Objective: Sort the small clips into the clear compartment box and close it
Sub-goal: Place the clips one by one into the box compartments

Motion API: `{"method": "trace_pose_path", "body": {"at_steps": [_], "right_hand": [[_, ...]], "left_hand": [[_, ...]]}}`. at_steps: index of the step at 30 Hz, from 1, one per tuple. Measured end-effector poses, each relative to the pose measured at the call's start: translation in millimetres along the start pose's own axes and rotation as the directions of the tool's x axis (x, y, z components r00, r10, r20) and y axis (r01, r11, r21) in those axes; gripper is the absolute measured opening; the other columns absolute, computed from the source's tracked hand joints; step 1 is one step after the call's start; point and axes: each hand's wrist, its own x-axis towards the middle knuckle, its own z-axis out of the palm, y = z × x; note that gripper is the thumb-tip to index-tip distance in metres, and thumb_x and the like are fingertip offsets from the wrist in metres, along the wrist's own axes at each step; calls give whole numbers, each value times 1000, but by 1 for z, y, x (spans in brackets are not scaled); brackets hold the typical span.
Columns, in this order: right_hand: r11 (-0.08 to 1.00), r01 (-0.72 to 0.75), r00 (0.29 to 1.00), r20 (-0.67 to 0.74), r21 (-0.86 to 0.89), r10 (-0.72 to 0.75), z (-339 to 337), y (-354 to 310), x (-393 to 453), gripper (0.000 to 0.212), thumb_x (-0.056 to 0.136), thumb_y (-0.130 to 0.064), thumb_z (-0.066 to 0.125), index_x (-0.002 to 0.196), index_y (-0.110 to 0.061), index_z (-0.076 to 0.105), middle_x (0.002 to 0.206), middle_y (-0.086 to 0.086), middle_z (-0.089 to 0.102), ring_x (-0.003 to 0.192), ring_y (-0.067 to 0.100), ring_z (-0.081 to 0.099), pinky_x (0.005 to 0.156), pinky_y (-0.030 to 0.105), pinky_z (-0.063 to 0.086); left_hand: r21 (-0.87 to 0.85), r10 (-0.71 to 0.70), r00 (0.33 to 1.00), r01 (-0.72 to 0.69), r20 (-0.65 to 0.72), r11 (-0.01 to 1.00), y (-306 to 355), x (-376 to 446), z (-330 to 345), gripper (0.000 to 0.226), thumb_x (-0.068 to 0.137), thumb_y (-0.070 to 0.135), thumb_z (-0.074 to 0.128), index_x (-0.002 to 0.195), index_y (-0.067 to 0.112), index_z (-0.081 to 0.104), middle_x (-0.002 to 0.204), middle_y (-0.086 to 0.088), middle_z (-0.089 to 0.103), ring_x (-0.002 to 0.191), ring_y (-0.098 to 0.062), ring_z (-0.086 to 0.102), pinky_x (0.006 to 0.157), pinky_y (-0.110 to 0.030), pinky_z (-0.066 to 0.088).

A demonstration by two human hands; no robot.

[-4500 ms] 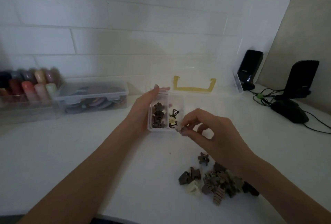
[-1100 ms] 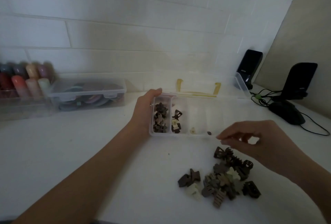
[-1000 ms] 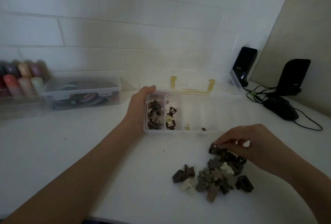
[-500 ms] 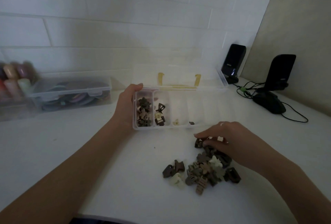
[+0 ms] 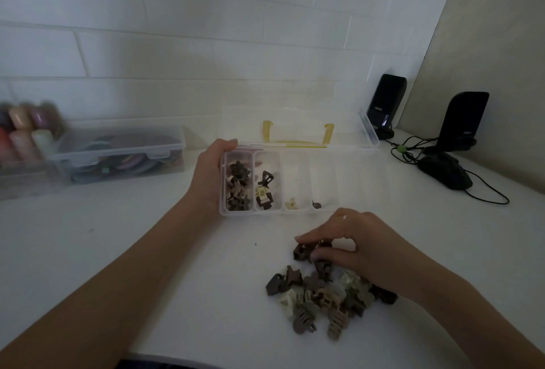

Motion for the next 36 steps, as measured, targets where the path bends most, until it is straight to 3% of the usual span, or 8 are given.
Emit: {"method": "trace_pose_path", "body": {"at_steps": [7,13,17,21,28,30,32,36], "right_hand": [[995,20,986,-167,101,-3,4,-4,-2,32,77,-22,73,96,-47,68,88,-20,67,92,-1,56,71,7,40],[984,148,890,-448,99,-88,0,-16,15,13,77,-30,70,89,-34,70,88,-19,70,82,6,60,67,12,43],[950,196,883,-378,-242,-279,-6,-34,50,9,79,-20,71,87,-25,72,91,-14,70,87,9,59,76,25,49],[836,187,902,-248,-517,-355,-1,-36,80,4,79,-19,67,83,-21,69,87,-6,71,81,22,59,67,37,48],[912,132,911,-316,-389,-266,9,-25,69,6,83,-16,58,87,-21,58,91,-7,63,84,19,55,70,37,48],[915,154,921,-281,-372,-269,9,-22,65,25,82,-13,40,87,-22,62,94,-8,64,87,18,55,72,35,47],[894,182,935,-209,-409,-286,9,-20,64,39,77,-12,30,85,-23,68,95,-8,67,87,19,58,70,33,44],[885,188,951,-147,-427,-273,8,-19,64,46,76,-5,34,95,-25,71,103,-10,69,93,14,56,77,28,35]], "left_hand": [[1,39,999,-39,24,999,-1,1,-2,33,80,37,49,83,9,66,76,-11,67,64,-25,60,67,-31,49],[-20,-45,997,46,55,999,0,-3,1,35,80,40,48,84,11,66,74,-11,63,58,-24,60,65,-31,48],[-96,-94,985,109,145,989,-1,-7,3,49,60,43,59,94,7,58,79,-13,55,61,-25,55,62,-31,44],[-154,-110,984,131,139,979,-1,-1,0,64,51,41,66,105,12,47,87,-15,48,69,-27,49,65,-34,41],[-105,-106,994,107,19,989,-5,7,-6,78,42,45,74,108,5,60,98,-18,56,83,-31,56,76,-41,47],[-98,-111,993,115,42,989,-6,6,-6,88,41,46,76,114,0,60,102,-20,56,85,-33,56,78,-42,46],[-117,-119,989,129,84,985,-6,4,-5,74,46,45,72,107,4,60,96,-20,55,78,-32,56,71,-38,46],[-175,-145,973,177,181,969,-5,2,-3,79,39,44,78,105,8,52,88,-15,50,72,-29,51,67,-35,41]]}}
